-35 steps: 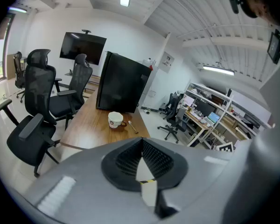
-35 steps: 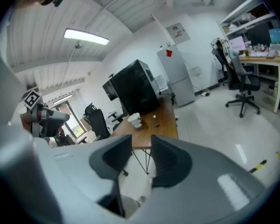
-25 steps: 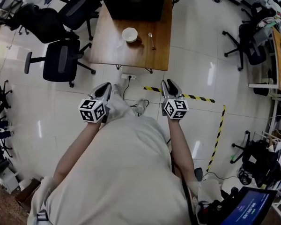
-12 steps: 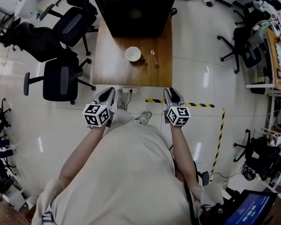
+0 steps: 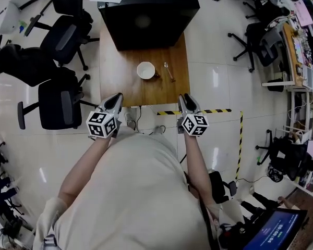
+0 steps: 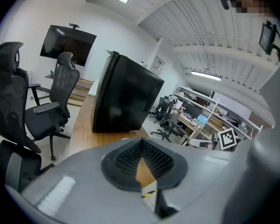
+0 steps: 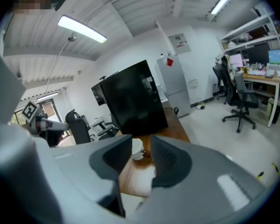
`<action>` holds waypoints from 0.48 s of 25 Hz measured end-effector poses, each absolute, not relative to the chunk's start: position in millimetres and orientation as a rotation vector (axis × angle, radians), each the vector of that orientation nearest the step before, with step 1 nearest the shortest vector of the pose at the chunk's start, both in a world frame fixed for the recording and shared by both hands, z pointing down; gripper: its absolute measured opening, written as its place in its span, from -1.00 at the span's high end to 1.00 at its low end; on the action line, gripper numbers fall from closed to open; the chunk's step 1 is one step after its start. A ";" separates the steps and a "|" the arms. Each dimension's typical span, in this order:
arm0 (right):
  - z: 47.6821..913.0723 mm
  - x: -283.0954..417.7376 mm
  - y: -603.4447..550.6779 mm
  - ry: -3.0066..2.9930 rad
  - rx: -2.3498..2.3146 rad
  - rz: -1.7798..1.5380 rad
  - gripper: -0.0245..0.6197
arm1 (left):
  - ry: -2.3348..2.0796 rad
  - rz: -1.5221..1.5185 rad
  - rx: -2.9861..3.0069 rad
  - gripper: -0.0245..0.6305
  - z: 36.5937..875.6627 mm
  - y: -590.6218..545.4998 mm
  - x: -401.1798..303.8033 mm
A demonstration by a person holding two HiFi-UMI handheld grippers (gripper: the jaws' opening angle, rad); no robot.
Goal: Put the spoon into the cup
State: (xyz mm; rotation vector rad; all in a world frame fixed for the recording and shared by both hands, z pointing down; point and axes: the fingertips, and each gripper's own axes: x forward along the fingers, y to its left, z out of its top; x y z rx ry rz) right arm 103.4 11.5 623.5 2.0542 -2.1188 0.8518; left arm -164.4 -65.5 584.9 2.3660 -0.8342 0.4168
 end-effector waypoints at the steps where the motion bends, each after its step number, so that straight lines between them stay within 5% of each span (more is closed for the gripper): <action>1: 626.4 99.5 7.2 -2.102 2.049 0.843 0.54 | -0.820 0.418 2.367 0.99 585.8 -71.9 -168.3; 12: 638.6 85.8 0.6 -1.938 2.093 0.846 0.54 | -0.631 0.350 2.375 1.00 585.8 -112.1 -168.1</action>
